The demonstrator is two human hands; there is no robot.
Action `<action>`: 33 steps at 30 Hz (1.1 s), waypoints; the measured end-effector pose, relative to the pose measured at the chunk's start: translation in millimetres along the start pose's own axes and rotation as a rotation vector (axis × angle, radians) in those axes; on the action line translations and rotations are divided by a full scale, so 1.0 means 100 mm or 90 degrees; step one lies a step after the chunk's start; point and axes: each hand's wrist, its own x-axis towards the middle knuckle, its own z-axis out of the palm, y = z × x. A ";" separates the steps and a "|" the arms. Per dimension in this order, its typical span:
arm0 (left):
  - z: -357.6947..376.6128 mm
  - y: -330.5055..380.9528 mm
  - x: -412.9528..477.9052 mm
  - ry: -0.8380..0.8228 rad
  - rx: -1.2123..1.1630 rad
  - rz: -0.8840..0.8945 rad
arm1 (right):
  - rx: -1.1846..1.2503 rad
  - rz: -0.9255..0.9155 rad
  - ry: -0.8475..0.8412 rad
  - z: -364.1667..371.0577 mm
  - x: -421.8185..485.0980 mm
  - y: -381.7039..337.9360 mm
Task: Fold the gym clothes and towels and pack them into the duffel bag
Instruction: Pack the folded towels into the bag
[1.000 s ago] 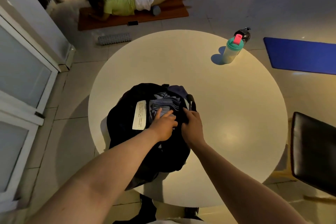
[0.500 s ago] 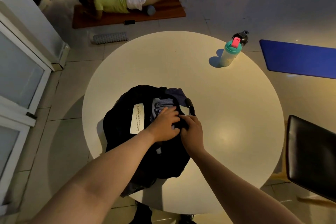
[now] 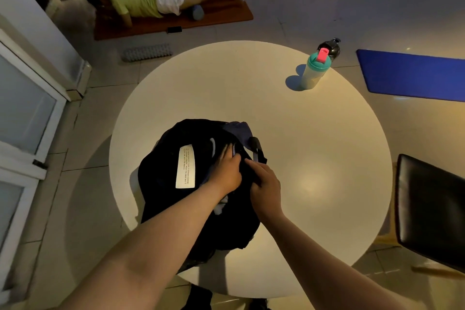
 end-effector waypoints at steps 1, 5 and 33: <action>0.01 0.04 0.06 -0.007 0.019 -0.031 | -0.006 -0.001 0.005 -0.02 0.00 0.01; 0.03 0.11 0.29 -0.027 -0.105 -0.075 | -0.013 0.031 -0.044 -0.07 0.06 0.05; 0.46 0.29 -0.95 0.064 -0.324 -0.212 | -0.176 -0.020 -0.134 -0.57 0.20 0.29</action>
